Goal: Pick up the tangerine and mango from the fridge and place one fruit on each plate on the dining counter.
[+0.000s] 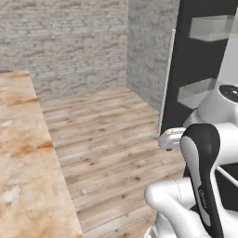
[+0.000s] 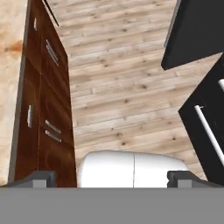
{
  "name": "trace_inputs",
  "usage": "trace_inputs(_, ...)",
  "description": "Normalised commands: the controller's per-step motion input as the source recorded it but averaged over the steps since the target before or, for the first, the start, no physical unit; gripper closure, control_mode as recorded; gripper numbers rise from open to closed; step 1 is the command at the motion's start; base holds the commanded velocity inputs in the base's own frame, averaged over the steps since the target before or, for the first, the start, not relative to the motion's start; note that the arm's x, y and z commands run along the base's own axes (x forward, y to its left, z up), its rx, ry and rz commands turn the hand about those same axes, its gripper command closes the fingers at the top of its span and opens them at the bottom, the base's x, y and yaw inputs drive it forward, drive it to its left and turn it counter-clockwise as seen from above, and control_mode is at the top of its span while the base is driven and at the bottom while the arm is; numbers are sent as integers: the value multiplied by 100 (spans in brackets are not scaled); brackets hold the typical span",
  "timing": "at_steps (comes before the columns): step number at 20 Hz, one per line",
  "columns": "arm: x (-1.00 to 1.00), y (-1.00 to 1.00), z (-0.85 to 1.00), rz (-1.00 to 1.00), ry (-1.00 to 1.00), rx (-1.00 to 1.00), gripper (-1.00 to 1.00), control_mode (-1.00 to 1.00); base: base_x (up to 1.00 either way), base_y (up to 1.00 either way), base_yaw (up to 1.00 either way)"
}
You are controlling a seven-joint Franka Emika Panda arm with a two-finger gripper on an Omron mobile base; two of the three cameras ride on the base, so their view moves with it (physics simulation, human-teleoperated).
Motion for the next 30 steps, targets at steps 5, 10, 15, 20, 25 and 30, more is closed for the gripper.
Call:
trace_inputs(5, 0, 0, 0, 0, 0, 0, -100, 100, 100, 30, -18)
trace_inputs(10, 0, 0, 0, 0, 0, 0, -100, 100, 53, 16, -72)
trace_inputs(15, 0, 0, 0, 0, 0, 0, -100, 100, 2, 14, -98)
trace_inputs(20, 0, 0, 0, 0, 0, 0, -100, 100, 13, 8, -90)
trace_inputs(25, 0, 0, 0, 0, 0, 0, -100, 100, 20, 10, -86)
trace_inputs(30, 0, 0, 0, 0, 0, 0, -100, 100, 84, 18, -59)
